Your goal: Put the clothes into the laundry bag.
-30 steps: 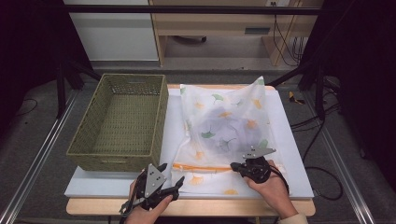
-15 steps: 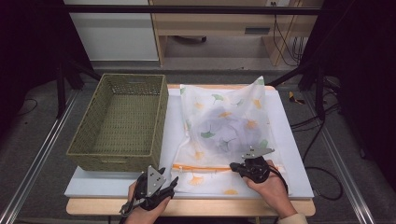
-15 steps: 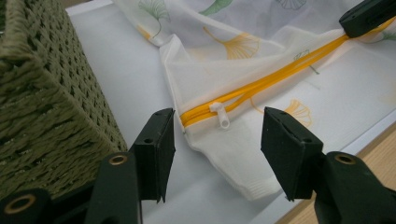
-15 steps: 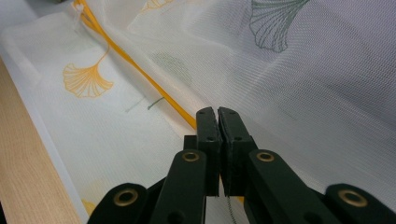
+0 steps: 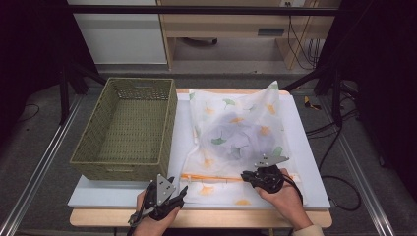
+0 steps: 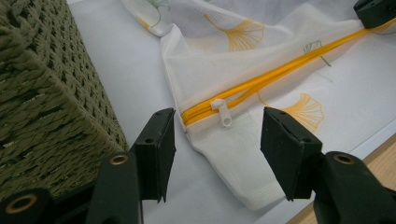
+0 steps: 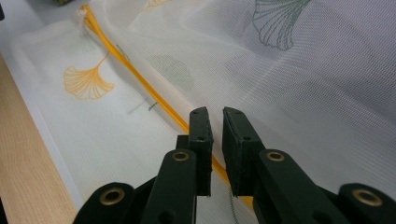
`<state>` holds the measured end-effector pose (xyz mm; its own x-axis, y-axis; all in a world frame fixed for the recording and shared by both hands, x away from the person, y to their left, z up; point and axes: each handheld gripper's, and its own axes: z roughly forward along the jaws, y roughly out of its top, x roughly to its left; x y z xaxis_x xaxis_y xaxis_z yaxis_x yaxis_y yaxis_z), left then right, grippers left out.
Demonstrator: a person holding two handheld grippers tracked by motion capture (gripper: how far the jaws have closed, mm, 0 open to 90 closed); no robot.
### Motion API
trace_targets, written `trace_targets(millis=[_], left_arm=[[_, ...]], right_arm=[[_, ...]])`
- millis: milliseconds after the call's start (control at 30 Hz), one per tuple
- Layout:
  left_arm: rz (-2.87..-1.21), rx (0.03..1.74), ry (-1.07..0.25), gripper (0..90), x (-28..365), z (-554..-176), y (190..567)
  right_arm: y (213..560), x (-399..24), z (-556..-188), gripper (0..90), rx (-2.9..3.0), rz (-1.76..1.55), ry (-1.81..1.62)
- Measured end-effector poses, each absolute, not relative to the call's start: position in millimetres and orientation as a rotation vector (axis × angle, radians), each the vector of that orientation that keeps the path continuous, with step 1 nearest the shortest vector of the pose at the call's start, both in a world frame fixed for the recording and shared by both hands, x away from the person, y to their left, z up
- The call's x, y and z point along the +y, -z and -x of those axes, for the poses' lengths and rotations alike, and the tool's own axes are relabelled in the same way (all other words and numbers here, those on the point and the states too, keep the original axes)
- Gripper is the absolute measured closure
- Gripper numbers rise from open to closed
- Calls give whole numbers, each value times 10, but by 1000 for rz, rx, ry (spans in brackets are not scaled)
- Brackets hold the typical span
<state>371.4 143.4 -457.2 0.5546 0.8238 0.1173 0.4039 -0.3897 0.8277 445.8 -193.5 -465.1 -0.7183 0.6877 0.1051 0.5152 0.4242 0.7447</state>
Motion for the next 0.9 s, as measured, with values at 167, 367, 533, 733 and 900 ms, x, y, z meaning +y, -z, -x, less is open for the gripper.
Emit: trace_targets(millis=[167,367,533,733,900], left_arm=[[-2003,990,-686,460,1421,-3724,4588],[-2010,982,-692,463,1395,-3722,4602],[-1970,1005,-674,442,1404,-3730,4599],[-1966,1001,-665,400,1390,-3729,4597],[-1953,1001,-649,338,1367,-3732,4600]], right_arm=[[4618,-1945,-4437,753,2456,-1048,-1210],[4560,-1980,-4417,632,2407,-1043,-1258],[4497,-2010,-4404,519,2342,-1031,-1314],[4441,-1979,-4381,379,2274,-987,-1338],[4402,-1927,-4360,297,2239,-950,-1351]])
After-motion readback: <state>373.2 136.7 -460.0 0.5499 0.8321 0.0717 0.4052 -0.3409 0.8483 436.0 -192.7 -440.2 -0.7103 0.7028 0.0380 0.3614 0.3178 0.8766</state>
